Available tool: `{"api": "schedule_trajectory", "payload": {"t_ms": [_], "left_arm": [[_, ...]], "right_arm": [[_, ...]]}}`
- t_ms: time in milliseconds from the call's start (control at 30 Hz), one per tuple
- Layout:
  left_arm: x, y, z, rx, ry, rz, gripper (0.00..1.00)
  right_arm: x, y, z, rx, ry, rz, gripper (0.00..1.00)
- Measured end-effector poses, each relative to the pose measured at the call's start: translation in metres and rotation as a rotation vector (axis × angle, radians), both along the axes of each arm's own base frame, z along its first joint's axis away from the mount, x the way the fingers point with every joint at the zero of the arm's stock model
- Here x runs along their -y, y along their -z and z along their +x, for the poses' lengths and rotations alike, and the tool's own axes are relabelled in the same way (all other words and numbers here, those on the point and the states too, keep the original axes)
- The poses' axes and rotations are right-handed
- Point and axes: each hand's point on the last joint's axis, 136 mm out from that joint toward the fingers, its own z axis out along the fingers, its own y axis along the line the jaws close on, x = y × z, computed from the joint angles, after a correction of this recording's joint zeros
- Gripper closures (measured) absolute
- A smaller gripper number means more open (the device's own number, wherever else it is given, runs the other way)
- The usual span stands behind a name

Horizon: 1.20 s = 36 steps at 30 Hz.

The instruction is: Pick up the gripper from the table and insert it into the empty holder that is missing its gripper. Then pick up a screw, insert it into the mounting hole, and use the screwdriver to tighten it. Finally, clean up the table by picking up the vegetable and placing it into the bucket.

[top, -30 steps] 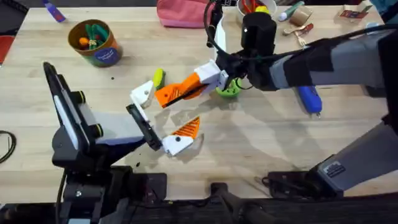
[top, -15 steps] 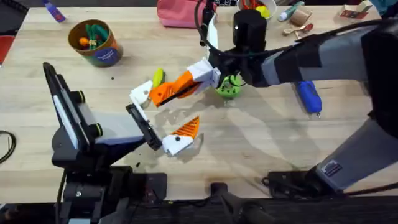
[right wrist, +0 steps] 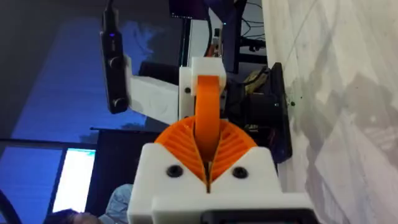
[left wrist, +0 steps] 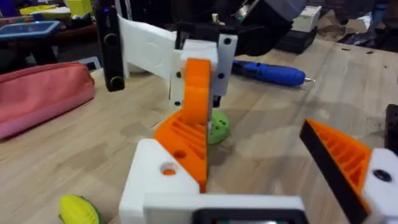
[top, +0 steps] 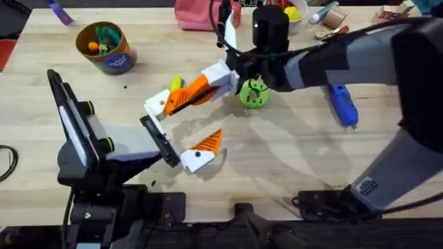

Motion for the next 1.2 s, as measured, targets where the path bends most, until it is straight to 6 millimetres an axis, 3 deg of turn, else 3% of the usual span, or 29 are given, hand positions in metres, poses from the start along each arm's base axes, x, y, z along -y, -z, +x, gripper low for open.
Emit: {"api": "schedule_trajectory", "payload": {"t_ms": [467,1200], "left_arm": [[0.0,0.0,0.0,0.0,-0.002,0.0,0.016],[0.0,0.0,0.0,-0.001,-0.002,0.0,0.016]], "right_arm": [[-0.019,0.001,-0.007,0.02,-0.051,0.012,0.993],[-0.02,0.002,-0.004,0.02,-0.038,0.009,0.993]]}}
